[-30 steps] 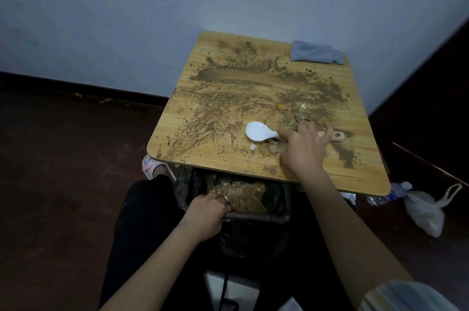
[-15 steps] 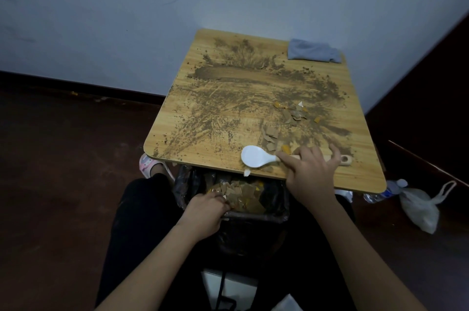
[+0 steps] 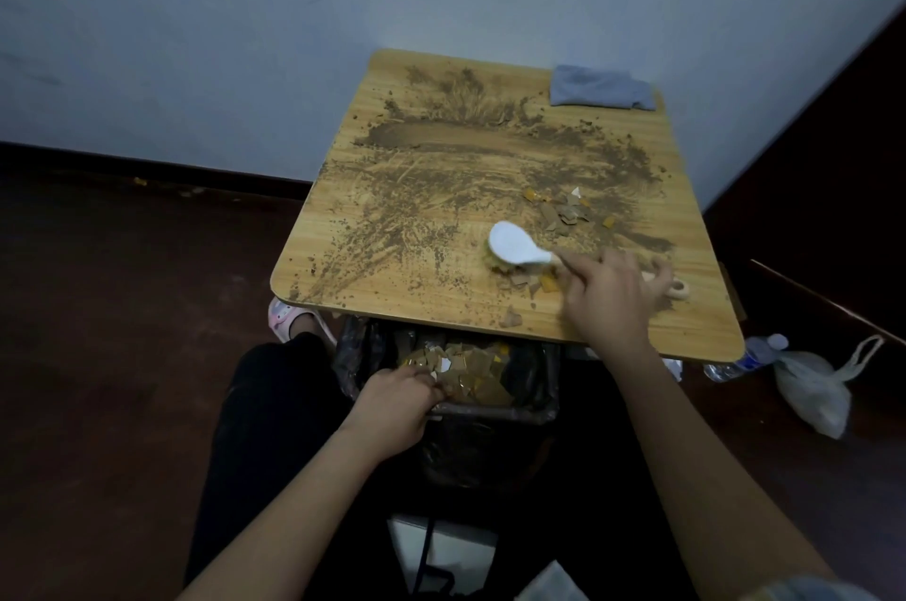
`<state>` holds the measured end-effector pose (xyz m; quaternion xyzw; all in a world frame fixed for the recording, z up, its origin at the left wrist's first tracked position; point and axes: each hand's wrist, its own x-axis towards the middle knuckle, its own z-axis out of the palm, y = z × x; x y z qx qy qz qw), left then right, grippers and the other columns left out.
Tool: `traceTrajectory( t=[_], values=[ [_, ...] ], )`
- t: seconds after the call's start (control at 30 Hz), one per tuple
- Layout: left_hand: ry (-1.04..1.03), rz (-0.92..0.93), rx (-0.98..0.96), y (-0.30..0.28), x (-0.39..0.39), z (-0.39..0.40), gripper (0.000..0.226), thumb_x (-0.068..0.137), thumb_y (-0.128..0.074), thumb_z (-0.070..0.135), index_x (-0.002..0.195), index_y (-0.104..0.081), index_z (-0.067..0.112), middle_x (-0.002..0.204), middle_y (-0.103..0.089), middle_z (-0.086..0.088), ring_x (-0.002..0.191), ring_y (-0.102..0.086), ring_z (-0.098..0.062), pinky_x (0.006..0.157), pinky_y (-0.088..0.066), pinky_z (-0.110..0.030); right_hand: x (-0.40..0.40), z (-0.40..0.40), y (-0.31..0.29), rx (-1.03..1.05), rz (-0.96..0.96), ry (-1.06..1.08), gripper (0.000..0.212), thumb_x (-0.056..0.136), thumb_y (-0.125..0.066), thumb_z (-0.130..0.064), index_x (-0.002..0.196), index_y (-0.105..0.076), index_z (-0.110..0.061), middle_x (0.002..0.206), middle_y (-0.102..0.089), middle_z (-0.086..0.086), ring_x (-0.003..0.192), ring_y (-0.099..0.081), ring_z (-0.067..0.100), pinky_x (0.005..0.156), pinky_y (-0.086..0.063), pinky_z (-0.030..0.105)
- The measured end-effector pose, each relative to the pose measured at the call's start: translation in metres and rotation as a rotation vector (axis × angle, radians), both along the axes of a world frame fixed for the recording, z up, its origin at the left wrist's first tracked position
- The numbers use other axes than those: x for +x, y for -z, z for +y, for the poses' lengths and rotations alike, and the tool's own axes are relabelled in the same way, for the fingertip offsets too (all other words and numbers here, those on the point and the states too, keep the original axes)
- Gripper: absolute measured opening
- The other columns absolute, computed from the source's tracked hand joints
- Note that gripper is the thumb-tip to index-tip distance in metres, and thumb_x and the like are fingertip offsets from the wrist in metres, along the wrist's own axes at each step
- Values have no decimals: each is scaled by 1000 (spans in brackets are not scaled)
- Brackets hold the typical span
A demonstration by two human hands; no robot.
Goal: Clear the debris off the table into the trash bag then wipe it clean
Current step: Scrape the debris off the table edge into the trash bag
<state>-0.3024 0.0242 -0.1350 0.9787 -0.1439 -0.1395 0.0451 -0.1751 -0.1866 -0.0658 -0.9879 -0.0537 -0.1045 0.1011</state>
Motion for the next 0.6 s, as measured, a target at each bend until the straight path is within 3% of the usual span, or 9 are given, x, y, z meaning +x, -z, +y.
traceTrajectory(
  t=[0.17,0.3,0.47,0.6],
  values=[
    [3,17,26,2,0,-1,28,92,-42,23,113,-60,23,118,-56,3,117,-46,-20,84,-41,-31,39,8,-3,-40,43,106,38,91,-54,-16,121,-65,-36,117,-59,8,120,-44,28,111,-10,52],
    [8,21,45,2,1,0,28,93,-41,25,112,-61,20,118,-57,1,118,-46,-20,83,-41,-31,50,12,-4,-105,81,68,37,91,-52,-19,120,-65,-38,118,-58,9,122,-43,29,112,-7,53],
    [7,21,44,2,0,0,29,92,-41,22,114,-60,20,120,-56,1,120,-45,-20,85,-41,-32,36,5,0,-178,32,-78,37,90,-50,-19,114,-67,-42,106,-59,3,113,-47,26,110,-5,50],
    [8,11,45,3,0,0,31,91,-41,21,116,-59,20,121,-56,1,119,-45,-21,85,-41,-32,34,-4,1,-97,-38,-91,35,89,-55,-17,112,-70,-39,100,-60,2,107,-50,26,106,-5,47]
  ],
)
